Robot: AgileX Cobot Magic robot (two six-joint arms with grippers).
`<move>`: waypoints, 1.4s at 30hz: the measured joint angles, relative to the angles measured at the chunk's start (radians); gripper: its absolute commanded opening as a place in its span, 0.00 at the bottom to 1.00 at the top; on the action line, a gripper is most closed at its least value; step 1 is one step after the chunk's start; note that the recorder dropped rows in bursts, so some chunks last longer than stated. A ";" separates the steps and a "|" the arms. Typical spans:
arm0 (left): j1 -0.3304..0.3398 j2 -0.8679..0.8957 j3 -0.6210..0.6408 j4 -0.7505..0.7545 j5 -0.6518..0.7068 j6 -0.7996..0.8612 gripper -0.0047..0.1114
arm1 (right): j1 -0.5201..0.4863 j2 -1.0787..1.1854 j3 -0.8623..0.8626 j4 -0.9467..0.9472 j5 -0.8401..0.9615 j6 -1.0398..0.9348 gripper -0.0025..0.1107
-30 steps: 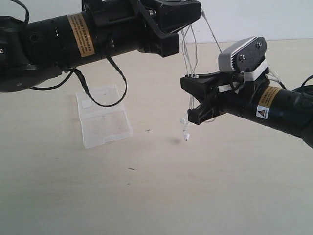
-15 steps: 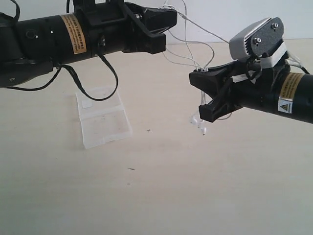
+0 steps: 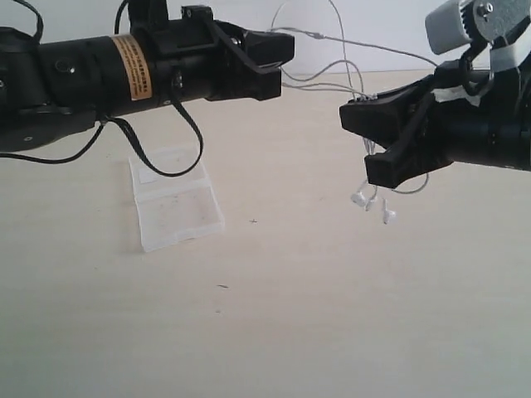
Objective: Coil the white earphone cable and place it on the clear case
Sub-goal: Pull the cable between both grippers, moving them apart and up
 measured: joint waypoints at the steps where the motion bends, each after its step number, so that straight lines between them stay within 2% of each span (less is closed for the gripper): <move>1: 0.000 0.011 0.000 0.011 0.002 -0.006 0.04 | 0.000 0.000 -0.013 -0.063 -0.002 0.067 0.02; 4: 0.000 0.033 0.000 0.079 0.012 -0.037 0.05 | 0.000 0.000 -0.049 -0.225 -0.005 0.253 0.02; 6: 0.000 0.036 0.000 0.133 0.014 -0.069 0.10 | 0.000 0.000 -0.061 -0.271 -0.005 0.304 0.02; 11: 0.000 0.034 0.000 0.216 0.014 -0.127 0.41 | 0.000 0.000 -0.062 -0.302 -0.001 0.342 0.02; 12: 0.000 0.033 0.000 0.230 0.010 -0.136 0.45 | 0.000 0.004 -0.062 -0.303 0.003 0.346 0.02; 22: 0.000 0.030 0.000 0.385 -0.002 -0.249 0.47 | 0.000 0.108 -0.134 -0.384 0.019 0.488 0.02; 27: 0.000 0.026 0.000 0.436 0.002 -0.288 0.66 | 0.000 0.127 -0.162 -0.390 0.019 0.504 0.02; 29: 0.000 0.015 0.000 0.443 0.012 -0.296 0.69 | 0.000 0.130 -0.163 -0.392 0.019 0.504 0.02; 42: 0.000 -0.036 0.000 0.443 0.074 -0.307 0.69 | 0.000 0.210 -0.163 -0.392 0.031 0.508 0.02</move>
